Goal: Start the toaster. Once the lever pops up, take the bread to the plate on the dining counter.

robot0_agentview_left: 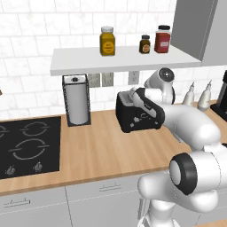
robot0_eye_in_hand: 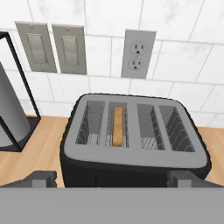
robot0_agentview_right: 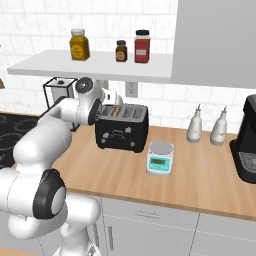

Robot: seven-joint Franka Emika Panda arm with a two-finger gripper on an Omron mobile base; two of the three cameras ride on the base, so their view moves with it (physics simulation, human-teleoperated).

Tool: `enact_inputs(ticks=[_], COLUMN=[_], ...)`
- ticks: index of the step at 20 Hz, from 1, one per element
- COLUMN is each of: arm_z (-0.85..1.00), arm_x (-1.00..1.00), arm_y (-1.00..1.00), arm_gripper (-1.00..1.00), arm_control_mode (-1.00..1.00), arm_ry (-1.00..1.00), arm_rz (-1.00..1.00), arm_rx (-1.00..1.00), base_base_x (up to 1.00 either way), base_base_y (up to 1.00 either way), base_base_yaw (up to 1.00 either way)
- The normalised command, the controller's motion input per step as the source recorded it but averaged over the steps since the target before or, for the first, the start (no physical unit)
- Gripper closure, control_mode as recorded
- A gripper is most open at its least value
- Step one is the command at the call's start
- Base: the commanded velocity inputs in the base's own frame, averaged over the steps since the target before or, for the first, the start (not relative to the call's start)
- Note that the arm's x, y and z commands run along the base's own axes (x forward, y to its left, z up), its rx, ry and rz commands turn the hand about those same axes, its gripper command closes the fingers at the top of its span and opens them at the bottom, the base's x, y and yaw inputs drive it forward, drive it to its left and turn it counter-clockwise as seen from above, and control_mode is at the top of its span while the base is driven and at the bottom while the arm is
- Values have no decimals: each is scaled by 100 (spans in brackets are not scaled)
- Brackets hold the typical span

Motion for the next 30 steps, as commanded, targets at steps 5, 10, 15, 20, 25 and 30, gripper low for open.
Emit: enact_inputs(ticks=[5, 10, 15, 20, 25, 30], arm_z=[0, 0, 0, 0, 0, 0], arm_x=[0, 0, 0, 0, 0, 0], arm_y=[0, 0, 0, 0, 0, 0], arm_gripper=[-100, -100, -100, -100, -100, -100], arm_control_mode=[-100, -100, -100, -100, -100, -100], arm_ry=[0, 0, 0, 0, 0, 0], arm_rz=[0, 0, 0, 0, 0, 0], arm_rx=[0, 0, 0, 0, 0, 0], base_base_x=[0, 0, 0, 0, 0, 0], base_base_y=[0, 0, 0, 0, 0, 0], base_base_yaw=[0, 0, 0, 0, 0, 0])
